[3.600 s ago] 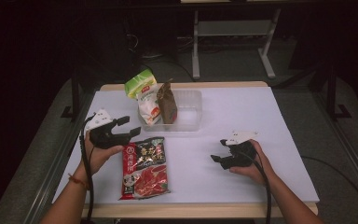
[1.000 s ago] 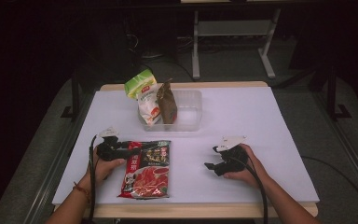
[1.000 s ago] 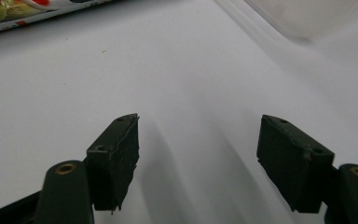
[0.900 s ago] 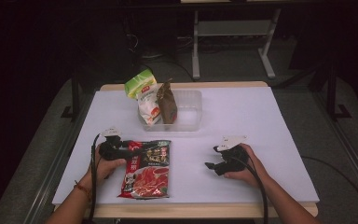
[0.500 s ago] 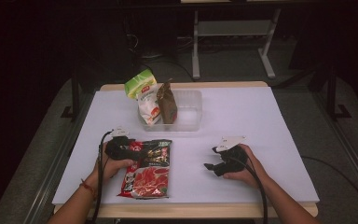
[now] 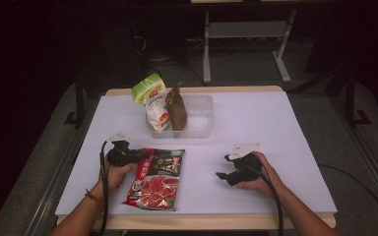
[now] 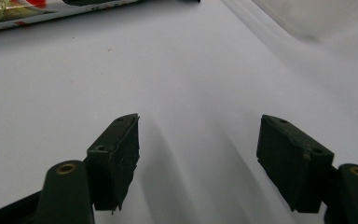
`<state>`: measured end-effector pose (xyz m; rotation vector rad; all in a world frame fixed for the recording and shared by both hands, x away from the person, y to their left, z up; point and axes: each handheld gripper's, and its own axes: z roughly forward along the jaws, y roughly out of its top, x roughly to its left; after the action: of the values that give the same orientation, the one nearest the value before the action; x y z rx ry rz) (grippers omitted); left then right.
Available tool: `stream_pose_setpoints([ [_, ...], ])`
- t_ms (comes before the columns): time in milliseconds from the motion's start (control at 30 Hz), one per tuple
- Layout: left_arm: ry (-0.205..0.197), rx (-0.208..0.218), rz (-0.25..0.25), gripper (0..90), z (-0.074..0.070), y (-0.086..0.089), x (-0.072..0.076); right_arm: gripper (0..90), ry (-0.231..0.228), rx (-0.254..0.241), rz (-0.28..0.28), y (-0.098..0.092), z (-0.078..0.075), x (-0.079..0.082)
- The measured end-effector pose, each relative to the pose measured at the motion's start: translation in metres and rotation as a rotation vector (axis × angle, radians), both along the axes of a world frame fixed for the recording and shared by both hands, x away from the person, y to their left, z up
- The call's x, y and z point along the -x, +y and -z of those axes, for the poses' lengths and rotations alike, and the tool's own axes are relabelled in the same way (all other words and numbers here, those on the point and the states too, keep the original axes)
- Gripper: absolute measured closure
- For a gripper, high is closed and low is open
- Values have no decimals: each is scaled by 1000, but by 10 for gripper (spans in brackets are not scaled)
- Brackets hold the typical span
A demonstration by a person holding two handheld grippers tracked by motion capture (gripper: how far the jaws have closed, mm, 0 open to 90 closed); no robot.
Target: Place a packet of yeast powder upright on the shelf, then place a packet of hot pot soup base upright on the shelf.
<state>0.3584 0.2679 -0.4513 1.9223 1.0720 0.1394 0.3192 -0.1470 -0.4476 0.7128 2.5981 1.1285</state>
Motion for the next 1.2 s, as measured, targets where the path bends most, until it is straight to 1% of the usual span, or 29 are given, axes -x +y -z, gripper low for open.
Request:
stream_pose_setpoints([
  [67, -9, 6, 8, 785, -2, 2, 1, 286, -1, -2, 0, -1, 0, -1],
  [167, -45, 14, 6, 803, -7, 2, 5, 286, 0, -2, 4, -2, 0, -1],
  [233, -72, 32, 1, 813, -13, 3, 8, 286, 0, -5, 7, -2, -1, -2],
  [300, -117, 56, 3, 819, -21, 4, 15, 286, -1, -9, 9, -3, -2, -2],
  [333, -136, 60, 2, 822, -26, 5, 18, 286, -4, -10, 11, -3, -3, -2],
  [400, -163, 87, -4, 828, -32, 6, 22, 286, -5, -14, 15, -5, -4, -3],
  [467, -197, 101, -8, 834, -38, 7, 28, 287, -11, -20, 24, -7, -5, -4],
  [500, -212, 119, -11, 836, -43, 7, 31, 287, -11, -24, 27, -8, -6, -5],
  [567, -241, 140, -6, 841, -49, 7, 37, 287, -15, -30, 35, -10, -7, -5],
  [633, -270, 148, -4, 846, -56, 7, 42, 286, -16, -35, 40, -12, -8, -6],
  [667, -279, 158, -9, 848, -58, 7, 43, 286, -19, -36, 43, -13, -9, -6],
  [700, -297, 168, -13, 850, -62, 7, 46, 286, -20, -37, 48, -13, -9, -6],
  [733, -303, 180, -14, 852, -65, 7, 48, 285, -22, -42, 50, -15, -10, -7],
  [800, -330, 192, -13, 858, -71, 7, 51, 285, -22, -46, 56, -16, -10, -7],
  [867, -338, 201, -11, 861, -75, 7, 53, 285, -21, -47, 62, -17, -11, -8],
  [900, -350, 205, -12, 863, -78, 7, 54, 285, -22, -49, 65, -18, -11, -8],
  [933, -354, 200, -7, 864, -80, 7, 55, 285, -21, -52, 68, -18, -11, -9],
  [967, -361, 207, -8, 864, -82, 7, 56, 284, -21, -54, 70, -19, -11, -9],
  [1000, -365, 216, -11, 865, -84, 7, 57, 284, -19, -53, 72, -19, -11, -9],
  [1067, -371, 216, -6, 868, -89, 6, 59, 284, -23, -52, 74, -20, -11, -9],
  [1100, -377, 227, -4, 868, -91, 5, 60, 284, -23, -54, 74, -20, -12, -9],
  [1133, -383, 225, -1, 870, -93, 4, 61, 284, -20, -55, 77, -21, -12, -9],
  [1200, -386, 239, 2, 871, -97, 1, 62, 284, -23, -60, 82, -23, -13, -9],
])
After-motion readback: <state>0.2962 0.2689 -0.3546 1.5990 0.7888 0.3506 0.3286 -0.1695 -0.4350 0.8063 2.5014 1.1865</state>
